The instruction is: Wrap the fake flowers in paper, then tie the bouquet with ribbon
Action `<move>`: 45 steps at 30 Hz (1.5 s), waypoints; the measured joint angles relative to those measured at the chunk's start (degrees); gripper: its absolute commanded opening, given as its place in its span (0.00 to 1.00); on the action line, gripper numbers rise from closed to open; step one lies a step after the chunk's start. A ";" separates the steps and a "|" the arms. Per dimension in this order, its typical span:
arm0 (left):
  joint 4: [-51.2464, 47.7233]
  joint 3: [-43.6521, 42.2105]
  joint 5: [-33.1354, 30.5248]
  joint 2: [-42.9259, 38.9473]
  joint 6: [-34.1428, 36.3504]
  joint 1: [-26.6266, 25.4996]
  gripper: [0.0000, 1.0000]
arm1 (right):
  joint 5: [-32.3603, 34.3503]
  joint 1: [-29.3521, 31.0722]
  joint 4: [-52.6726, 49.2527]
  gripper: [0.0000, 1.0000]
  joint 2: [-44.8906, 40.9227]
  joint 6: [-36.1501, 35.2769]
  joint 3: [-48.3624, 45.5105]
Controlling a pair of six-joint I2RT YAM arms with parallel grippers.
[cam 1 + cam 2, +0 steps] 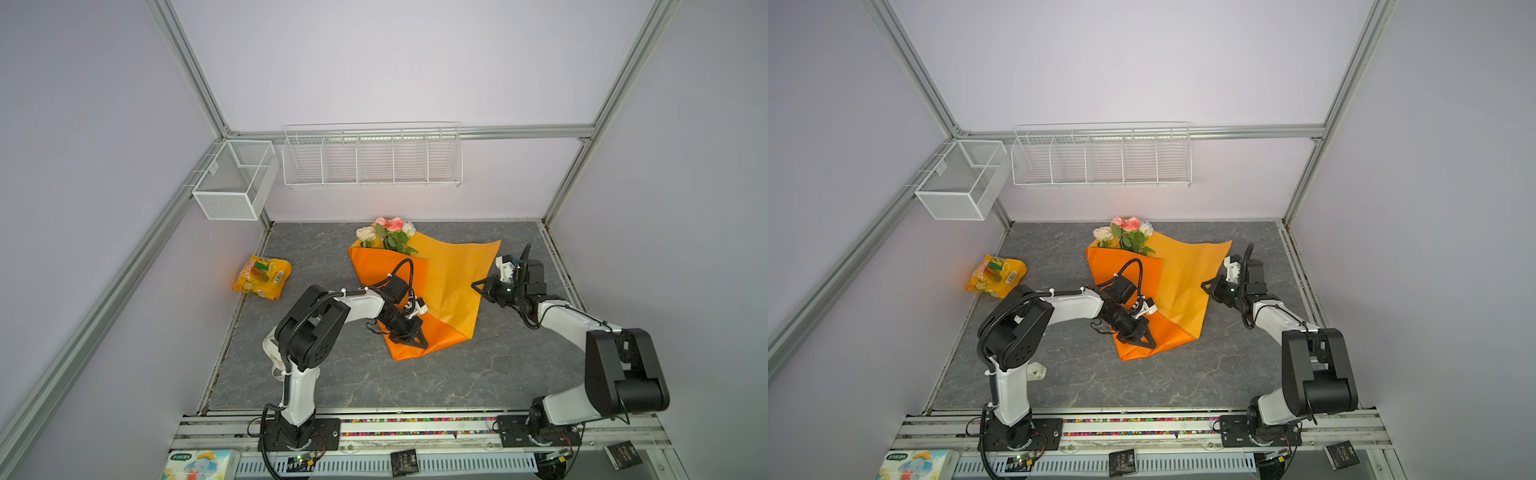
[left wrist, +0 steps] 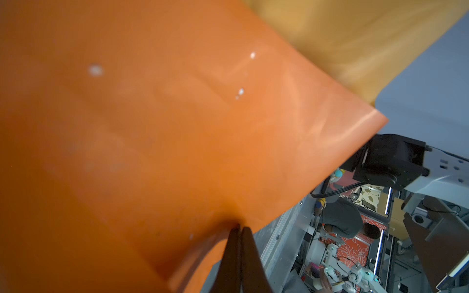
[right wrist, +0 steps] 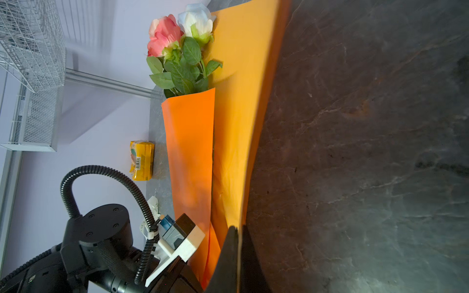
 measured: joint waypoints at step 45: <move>10.10 -2.58 2.89 -3.19 -2.75 -0.72 0.00 | 12.63 9.42 -12.17 0.07 -2.47 1.97 10.49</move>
